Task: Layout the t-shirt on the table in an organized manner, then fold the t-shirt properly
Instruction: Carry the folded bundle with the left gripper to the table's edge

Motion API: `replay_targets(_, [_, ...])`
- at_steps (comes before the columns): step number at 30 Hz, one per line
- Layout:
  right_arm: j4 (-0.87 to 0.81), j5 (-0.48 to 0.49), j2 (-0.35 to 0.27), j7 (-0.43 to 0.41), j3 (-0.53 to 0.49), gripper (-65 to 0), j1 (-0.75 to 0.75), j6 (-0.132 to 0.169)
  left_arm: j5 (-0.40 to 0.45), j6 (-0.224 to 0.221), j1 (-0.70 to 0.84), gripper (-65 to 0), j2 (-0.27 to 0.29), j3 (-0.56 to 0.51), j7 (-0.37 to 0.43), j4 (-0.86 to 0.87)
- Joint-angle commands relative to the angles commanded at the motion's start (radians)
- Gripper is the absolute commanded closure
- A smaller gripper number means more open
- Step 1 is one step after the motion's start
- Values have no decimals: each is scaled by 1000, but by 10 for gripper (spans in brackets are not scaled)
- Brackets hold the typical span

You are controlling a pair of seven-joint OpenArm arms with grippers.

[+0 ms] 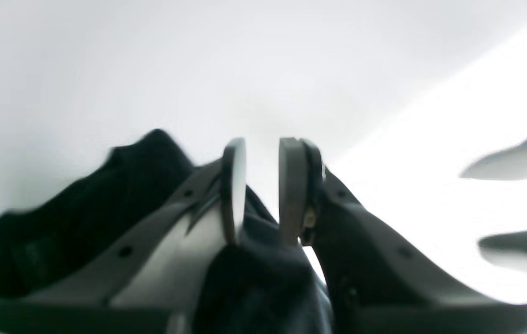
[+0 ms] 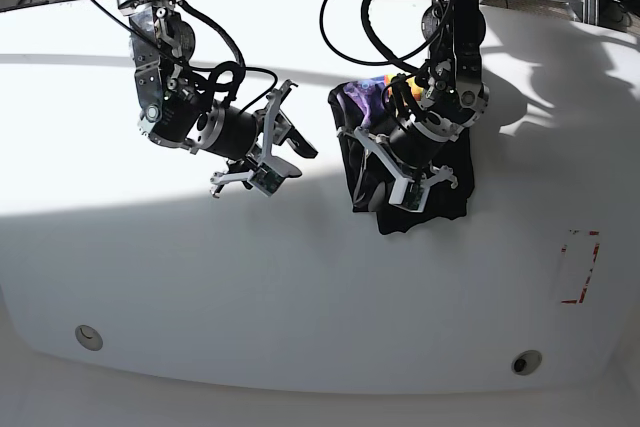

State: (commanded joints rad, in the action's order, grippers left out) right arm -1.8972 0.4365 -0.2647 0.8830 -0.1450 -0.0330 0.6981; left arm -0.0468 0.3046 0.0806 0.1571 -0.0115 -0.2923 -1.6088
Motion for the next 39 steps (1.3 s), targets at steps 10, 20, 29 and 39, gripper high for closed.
replay_targets(10, [0,5,-12,0,0,-197,3,0,-8,-83,-5,-107,0,3,37,265])
replay_targets(20, [-12,5,-14,0,0,-197,3,0,-127,32,9,-107,-161,61,29,296])
replay_targets(29, [-29,6,-8,0,25,-197,26,0,-285,107,54,-107,-397,210,-37,255])
replay_targets(39, [-43,6,-6,0,58,-197,44,0,-347,198,75,-107,-489,411,-164,121])
